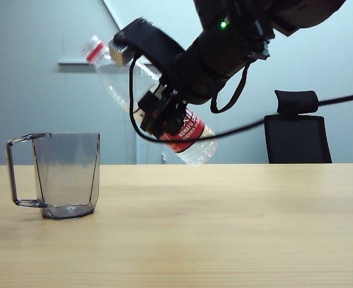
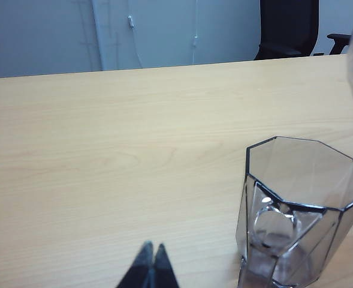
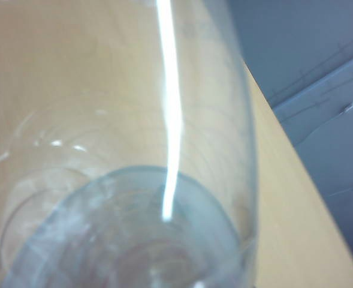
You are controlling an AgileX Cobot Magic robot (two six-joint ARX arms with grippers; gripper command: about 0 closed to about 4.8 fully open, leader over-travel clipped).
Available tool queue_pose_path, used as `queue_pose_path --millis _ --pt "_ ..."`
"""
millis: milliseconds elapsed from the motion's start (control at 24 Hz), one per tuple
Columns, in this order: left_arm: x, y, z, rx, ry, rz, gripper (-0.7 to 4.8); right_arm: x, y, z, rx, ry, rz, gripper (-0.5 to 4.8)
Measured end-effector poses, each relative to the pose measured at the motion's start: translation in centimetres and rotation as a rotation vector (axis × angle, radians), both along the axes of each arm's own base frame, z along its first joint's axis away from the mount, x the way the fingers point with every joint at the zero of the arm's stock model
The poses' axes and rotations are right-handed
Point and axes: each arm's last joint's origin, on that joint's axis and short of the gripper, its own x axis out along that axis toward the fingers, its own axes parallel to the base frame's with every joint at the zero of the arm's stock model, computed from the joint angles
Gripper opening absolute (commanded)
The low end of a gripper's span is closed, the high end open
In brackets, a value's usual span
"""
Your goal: Pick up the mineral water bottle on the table and pour water into the mug until it's half full.
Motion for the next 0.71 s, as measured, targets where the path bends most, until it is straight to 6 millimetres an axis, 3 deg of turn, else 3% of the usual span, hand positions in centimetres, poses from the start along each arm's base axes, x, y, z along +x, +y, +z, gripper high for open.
queue_pose_path --millis 543,710 --pt "-0.01 -0.04 -0.01 0.0 0.0 -0.004 -0.02 -0.19 0.3 -0.11 -0.218 -0.128 -0.002 2.61" --pt "-0.21 -0.8 0.0 0.0 0.0 -0.084 -0.02 -0.16 0.32 -0.11 -0.288 -0.174 0.023 2.61"
